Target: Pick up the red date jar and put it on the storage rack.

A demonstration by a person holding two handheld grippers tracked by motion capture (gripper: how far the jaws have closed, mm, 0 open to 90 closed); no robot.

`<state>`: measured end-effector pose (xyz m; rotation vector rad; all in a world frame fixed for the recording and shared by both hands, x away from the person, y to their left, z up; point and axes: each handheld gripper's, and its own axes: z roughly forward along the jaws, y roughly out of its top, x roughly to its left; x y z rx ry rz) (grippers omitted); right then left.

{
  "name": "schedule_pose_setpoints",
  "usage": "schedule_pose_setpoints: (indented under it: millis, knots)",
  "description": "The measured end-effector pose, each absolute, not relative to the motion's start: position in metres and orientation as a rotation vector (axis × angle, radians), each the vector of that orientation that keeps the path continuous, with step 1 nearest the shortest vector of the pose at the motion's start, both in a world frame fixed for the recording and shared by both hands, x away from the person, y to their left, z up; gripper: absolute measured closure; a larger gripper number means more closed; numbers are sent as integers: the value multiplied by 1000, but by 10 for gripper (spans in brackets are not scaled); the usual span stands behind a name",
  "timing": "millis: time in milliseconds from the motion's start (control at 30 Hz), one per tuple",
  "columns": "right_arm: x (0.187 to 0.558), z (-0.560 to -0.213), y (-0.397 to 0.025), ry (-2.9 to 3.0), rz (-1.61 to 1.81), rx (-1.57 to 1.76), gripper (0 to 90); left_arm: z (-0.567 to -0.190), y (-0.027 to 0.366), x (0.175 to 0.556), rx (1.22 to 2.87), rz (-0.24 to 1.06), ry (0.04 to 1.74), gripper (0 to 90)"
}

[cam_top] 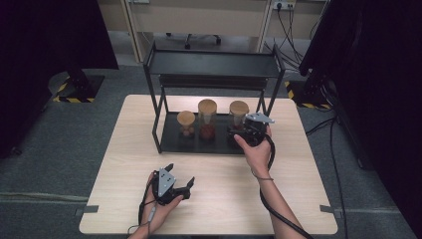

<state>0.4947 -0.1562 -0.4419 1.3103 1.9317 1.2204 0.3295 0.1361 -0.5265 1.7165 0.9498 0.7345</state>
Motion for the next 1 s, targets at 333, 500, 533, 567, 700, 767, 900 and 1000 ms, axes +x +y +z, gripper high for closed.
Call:
schedule_pose_setpoints:
  millis: [333,500,533,567,700,767,900,1000]
  knots:
    - [483,-443,-155,1955,1220,1275,31,-526,136,330,1716,734,950,103]
    - [480,-443,-155,1956,1223,1275,31,-526,136,329,1716,735,950,103]
    - [479,-443,-156,1958,1223,1272,31,-526,136,329,1717,735,950,103]
    - [478,-444,-156,1962,1222,1270,31,-526,136,329,1716,735,950,103]
    - [474,-447,-156,1970,1218,1267,31,-526,136,329,1717,736,950,103]
    - [472,-448,-157,1975,1217,1264,31,-526,136,329,1717,736,950,103]
    - [468,-450,-158,1982,1214,1256,30,-526,136,330,1717,735,951,103]
    - [465,-452,-159,1989,1220,1254,30,-526,136,329,1717,735,951,103]
